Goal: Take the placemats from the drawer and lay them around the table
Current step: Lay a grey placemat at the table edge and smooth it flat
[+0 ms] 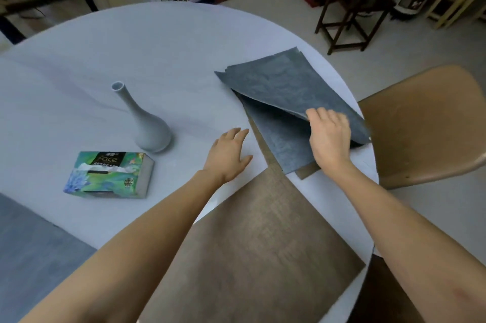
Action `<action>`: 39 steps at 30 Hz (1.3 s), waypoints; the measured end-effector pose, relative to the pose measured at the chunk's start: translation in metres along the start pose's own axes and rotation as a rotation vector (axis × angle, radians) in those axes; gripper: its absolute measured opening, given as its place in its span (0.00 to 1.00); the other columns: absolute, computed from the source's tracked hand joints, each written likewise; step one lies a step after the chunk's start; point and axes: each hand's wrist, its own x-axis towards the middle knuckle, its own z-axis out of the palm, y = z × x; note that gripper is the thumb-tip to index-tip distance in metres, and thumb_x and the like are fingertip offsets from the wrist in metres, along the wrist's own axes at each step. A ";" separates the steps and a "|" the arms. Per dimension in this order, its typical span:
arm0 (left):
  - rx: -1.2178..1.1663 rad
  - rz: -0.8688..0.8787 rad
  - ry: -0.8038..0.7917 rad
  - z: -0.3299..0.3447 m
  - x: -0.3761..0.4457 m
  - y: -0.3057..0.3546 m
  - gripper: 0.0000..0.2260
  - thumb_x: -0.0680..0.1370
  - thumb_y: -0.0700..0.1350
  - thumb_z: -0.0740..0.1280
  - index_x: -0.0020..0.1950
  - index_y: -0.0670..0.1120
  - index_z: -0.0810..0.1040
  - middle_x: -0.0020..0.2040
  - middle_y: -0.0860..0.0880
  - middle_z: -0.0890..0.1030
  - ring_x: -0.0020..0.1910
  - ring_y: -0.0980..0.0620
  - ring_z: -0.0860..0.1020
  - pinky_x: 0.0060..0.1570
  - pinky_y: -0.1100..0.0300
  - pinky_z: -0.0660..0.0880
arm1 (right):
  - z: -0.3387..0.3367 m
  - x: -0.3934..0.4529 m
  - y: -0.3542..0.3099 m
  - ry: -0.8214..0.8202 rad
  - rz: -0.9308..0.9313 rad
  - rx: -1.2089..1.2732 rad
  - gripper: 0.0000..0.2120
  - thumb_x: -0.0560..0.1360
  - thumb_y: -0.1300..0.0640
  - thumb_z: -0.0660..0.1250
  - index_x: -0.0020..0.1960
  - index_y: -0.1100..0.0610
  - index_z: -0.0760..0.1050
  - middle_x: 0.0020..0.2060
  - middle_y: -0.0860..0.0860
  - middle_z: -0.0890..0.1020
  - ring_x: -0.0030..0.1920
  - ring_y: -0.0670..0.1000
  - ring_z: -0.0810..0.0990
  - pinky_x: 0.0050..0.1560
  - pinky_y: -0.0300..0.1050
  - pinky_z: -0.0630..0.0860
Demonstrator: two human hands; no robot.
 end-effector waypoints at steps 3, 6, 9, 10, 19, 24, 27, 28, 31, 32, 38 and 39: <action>0.003 0.112 0.171 -0.034 -0.010 0.021 0.35 0.78 0.53 0.66 0.79 0.49 0.51 0.79 0.45 0.53 0.78 0.43 0.52 0.75 0.46 0.56 | -0.046 -0.008 0.008 0.166 -0.045 -0.030 0.19 0.70 0.67 0.48 0.51 0.60 0.76 0.40 0.56 0.79 0.40 0.60 0.77 0.45 0.51 0.72; 0.039 0.133 0.197 -0.072 -0.027 0.033 0.38 0.77 0.55 0.66 0.80 0.49 0.46 0.80 0.46 0.51 0.79 0.43 0.47 0.76 0.46 0.50 | -0.092 -0.018 0.002 0.316 -0.069 -0.033 0.16 0.70 0.69 0.53 0.51 0.59 0.76 0.41 0.55 0.78 0.41 0.58 0.76 0.48 0.48 0.66; 0.010 0.071 0.127 -0.097 -0.059 0.036 0.36 0.76 0.58 0.66 0.79 0.51 0.54 0.76 0.46 0.64 0.77 0.43 0.58 0.75 0.46 0.53 | -0.144 -0.029 -0.017 0.429 -0.093 0.014 0.13 0.72 0.70 0.59 0.51 0.59 0.76 0.40 0.54 0.77 0.42 0.55 0.73 0.49 0.46 0.63; -0.038 0.053 0.101 -0.105 -0.075 0.036 0.31 0.76 0.58 0.66 0.76 0.50 0.61 0.72 0.46 0.71 0.73 0.44 0.66 0.73 0.47 0.59 | -0.162 -0.034 -0.027 0.468 -0.101 0.025 0.12 0.73 0.69 0.58 0.51 0.59 0.76 0.40 0.54 0.77 0.42 0.54 0.72 0.49 0.46 0.63; -0.061 0.073 0.422 -0.193 -0.279 -0.034 0.10 0.81 0.49 0.61 0.43 0.47 0.76 0.41 0.45 0.81 0.46 0.40 0.79 0.39 0.53 0.72 | -0.295 -0.098 -0.172 0.566 -0.106 0.078 0.11 0.73 0.68 0.61 0.51 0.58 0.77 0.40 0.53 0.78 0.39 0.56 0.75 0.43 0.48 0.66; 0.144 -0.016 0.635 -0.245 -0.425 -0.130 0.11 0.82 0.49 0.57 0.51 0.48 0.79 0.49 0.48 0.83 0.49 0.43 0.79 0.45 0.50 0.76 | -0.348 -0.134 -0.308 0.485 -0.258 0.269 0.05 0.76 0.62 0.61 0.49 0.58 0.75 0.40 0.53 0.78 0.40 0.57 0.77 0.40 0.48 0.67; 0.163 -0.139 0.688 -0.265 -0.502 -0.186 0.12 0.81 0.48 0.57 0.54 0.50 0.79 0.53 0.48 0.83 0.53 0.42 0.79 0.49 0.53 0.75 | -0.363 -0.148 -0.390 0.292 -0.410 0.334 0.10 0.76 0.51 0.65 0.52 0.56 0.74 0.46 0.53 0.81 0.46 0.57 0.79 0.43 0.50 0.75; 0.173 -0.212 0.689 -0.273 -0.531 -0.205 0.11 0.82 0.48 0.57 0.55 0.50 0.79 0.53 0.47 0.82 0.54 0.41 0.79 0.49 0.54 0.74 | -0.367 -0.153 -0.421 0.228 -0.452 0.350 0.10 0.76 0.49 0.65 0.52 0.55 0.74 0.47 0.52 0.82 0.47 0.58 0.80 0.43 0.50 0.76; 0.246 -0.360 0.675 -0.298 -0.603 -0.261 0.11 0.82 0.49 0.57 0.58 0.52 0.78 0.56 0.45 0.82 0.55 0.40 0.78 0.50 0.51 0.73 | -0.377 -0.161 -0.513 0.124 -0.560 0.454 0.07 0.78 0.51 0.62 0.48 0.54 0.75 0.46 0.52 0.82 0.48 0.58 0.79 0.43 0.50 0.75; 0.267 -0.380 0.664 -0.304 -0.623 -0.277 0.11 0.82 0.49 0.57 0.58 0.52 0.78 0.56 0.45 0.82 0.56 0.40 0.78 0.49 0.51 0.73 | -0.380 -0.162 -0.542 0.111 -0.585 0.494 0.07 0.78 0.52 0.61 0.48 0.55 0.74 0.45 0.53 0.82 0.47 0.58 0.79 0.42 0.50 0.74; 0.255 -0.532 0.579 -0.323 -0.709 -0.369 0.14 0.78 0.54 0.63 0.62 0.54 0.76 0.57 0.48 0.81 0.57 0.44 0.78 0.50 0.52 0.72 | -0.372 -0.155 -0.706 0.039 -0.671 0.613 0.06 0.81 0.56 0.56 0.49 0.59 0.67 0.38 0.58 0.79 0.40 0.63 0.77 0.35 0.49 0.70; 0.221 -0.584 0.564 -0.325 -0.718 -0.389 0.15 0.76 0.56 0.65 0.62 0.54 0.75 0.57 0.49 0.81 0.57 0.44 0.78 0.50 0.53 0.73 | -0.365 -0.152 -0.731 0.043 -0.677 0.625 0.06 0.81 0.56 0.56 0.48 0.58 0.66 0.39 0.58 0.80 0.40 0.63 0.77 0.36 0.51 0.72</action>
